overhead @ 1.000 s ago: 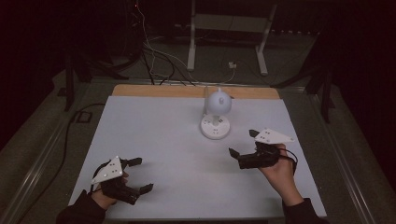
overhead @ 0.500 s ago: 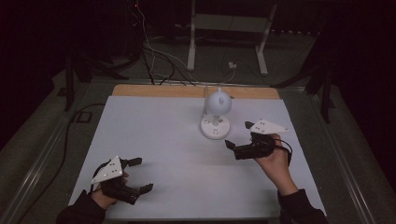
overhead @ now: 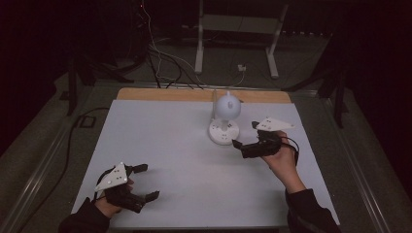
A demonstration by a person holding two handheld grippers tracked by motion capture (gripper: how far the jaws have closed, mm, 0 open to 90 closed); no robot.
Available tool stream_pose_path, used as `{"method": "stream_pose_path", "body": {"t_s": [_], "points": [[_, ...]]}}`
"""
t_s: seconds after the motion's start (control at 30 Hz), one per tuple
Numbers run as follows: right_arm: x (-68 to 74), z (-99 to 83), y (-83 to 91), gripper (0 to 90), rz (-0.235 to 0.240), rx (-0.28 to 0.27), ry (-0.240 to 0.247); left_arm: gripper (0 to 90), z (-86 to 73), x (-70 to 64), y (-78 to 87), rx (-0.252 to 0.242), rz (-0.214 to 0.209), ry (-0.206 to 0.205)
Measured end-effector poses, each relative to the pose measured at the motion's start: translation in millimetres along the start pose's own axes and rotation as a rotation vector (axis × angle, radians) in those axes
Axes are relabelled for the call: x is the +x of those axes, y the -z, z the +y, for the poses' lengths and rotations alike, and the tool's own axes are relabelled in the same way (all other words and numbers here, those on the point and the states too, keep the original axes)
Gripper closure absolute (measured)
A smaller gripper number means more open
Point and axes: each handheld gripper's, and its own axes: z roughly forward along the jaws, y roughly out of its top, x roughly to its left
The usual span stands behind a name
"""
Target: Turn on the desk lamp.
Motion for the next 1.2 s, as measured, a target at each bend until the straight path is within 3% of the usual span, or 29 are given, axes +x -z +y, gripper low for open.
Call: {"method": "stream_pose_path", "body": {"t_s": [0.33, 0.6, 0.97, 1.2], "points": [[-7.0, -3.0, -22.3, 0.0, 0.016, 0.031, 0.001, 0.3, 0.0, -0.4, 0.3, 0.001, 0.001, -0.001], [-14.3, -9.7, -38.7, 0.0, 0.003, 0.058, 0.025, 0.3, 0.1, -0.5, 0.4, -0.001, -0.001, 0.0], [-27.9, -24.4, -59.9, 0.0, -0.03, 0.053, -0.053, 0.3, 0.1, -0.5, 0.5, -0.001, -0.002, -0.001], [-36.1, -29.9, -64.2, 12.4, -0.082, 0.04, -0.1, 0.3, -0.1, -0.2, 0.3, 0.002, -0.002, -0.001]]}}
